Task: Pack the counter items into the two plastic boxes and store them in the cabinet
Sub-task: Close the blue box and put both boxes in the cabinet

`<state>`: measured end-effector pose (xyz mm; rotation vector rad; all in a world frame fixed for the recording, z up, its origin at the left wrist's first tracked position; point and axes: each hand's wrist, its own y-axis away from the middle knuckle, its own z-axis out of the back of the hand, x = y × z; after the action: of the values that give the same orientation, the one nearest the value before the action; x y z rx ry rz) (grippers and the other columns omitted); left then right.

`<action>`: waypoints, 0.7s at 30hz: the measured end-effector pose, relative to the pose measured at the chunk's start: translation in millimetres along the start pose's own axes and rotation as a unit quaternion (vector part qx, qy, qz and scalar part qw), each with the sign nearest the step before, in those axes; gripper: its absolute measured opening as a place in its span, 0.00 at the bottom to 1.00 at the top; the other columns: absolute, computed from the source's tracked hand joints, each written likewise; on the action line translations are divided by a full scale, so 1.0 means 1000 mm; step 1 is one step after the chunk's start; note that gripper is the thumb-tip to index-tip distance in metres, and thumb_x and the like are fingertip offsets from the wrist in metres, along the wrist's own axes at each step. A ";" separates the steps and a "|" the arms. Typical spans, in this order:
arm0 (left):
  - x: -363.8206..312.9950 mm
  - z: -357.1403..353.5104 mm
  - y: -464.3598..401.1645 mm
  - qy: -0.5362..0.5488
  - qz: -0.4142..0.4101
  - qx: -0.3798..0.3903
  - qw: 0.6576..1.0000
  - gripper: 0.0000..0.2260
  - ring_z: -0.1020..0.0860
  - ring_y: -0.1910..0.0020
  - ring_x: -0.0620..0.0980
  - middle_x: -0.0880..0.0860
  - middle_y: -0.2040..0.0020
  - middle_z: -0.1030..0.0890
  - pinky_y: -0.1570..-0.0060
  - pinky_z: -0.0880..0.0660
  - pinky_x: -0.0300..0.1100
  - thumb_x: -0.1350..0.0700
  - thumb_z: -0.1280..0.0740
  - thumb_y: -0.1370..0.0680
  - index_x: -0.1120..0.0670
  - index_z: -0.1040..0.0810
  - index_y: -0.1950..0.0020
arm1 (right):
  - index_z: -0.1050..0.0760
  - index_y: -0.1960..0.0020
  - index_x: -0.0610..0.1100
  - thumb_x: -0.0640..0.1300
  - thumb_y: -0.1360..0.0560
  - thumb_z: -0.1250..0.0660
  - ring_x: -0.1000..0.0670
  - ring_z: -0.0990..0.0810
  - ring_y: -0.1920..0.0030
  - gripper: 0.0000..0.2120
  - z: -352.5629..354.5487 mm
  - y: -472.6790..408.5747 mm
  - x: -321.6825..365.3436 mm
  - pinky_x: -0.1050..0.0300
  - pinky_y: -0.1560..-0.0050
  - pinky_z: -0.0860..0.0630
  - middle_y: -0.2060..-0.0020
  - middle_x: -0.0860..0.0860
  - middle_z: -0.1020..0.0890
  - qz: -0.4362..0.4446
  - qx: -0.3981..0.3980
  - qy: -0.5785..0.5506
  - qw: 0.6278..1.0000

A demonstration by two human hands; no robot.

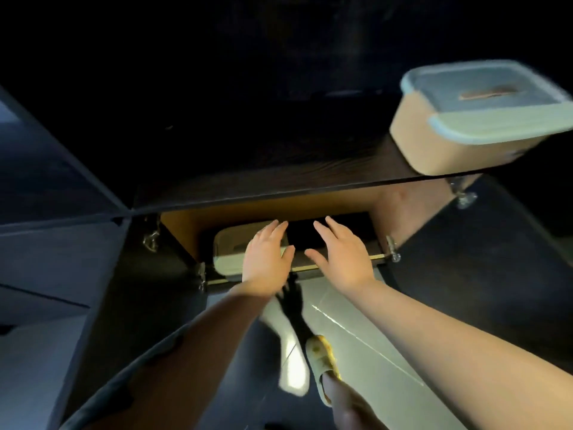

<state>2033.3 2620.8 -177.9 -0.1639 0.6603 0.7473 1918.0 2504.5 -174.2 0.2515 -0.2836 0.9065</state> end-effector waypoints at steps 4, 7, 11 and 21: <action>-0.077 0.007 0.007 0.013 -0.055 0.001 0.998 0.23 0.38 0.27 0.49 0.50 0.25 0.37 0.28 0.41 0.45 0.52 0.38 0.21 0.49 0.38 0.26 | 0.41 0.23 0.49 0.60 0.22 0.41 0.48 0.42 0.24 0.30 0.065 0.034 -0.039 0.51 0.27 0.41 0.24 0.48 0.40 -0.049 -0.034 -0.002 0.998; -0.128 -0.001 0.008 0.027 -0.078 0.011 0.997 0.23 0.39 0.27 0.48 0.47 0.25 0.38 0.28 0.40 0.45 0.51 0.38 0.20 0.47 0.39 0.25 | 0.41 0.23 0.50 0.60 0.22 0.41 0.48 0.41 0.25 0.30 0.108 0.050 -0.079 0.51 0.27 0.42 0.24 0.48 0.39 -0.070 -0.064 0.016 0.995; -0.193 -0.008 -0.020 0.042 -0.116 -0.010 0.992 0.23 0.39 0.27 0.48 0.47 0.25 0.37 0.29 0.41 0.44 0.51 0.38 0.21 0.47 0.38 0.26 | 0.40 0.24 0.50 0.60 0.22 0.41 0.48 0.41 0.25 0.30 0.163 0.039 -0.137 0.49 0.27 0.41 0.24 0.48 0.38 -0.091 -0.114 0.036 0.989; -0.320 -0.050 -0.145 0.018 -0.119 -0.075 0.990 0.24 0.39 0.27 0.52 0.53 0.26 0.36 0.31 0.39 0.46 0.51 0.37 0.22 0.51 0.37 0.26 | 0.40 0.25 0.49 0.59 0.21 0.44 0.46 0.43 0.24 0.28 0.266 -0.077 -0.291 0.49 0.29 0.43 0.24 0.46 0.39 -0.083 -0.138 0.082 0.983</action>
<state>1932.0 2311.7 -35.2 -0.3875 0.6057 0.5650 1774.2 2156.9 -33.8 -0.0569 -0.2280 0.7089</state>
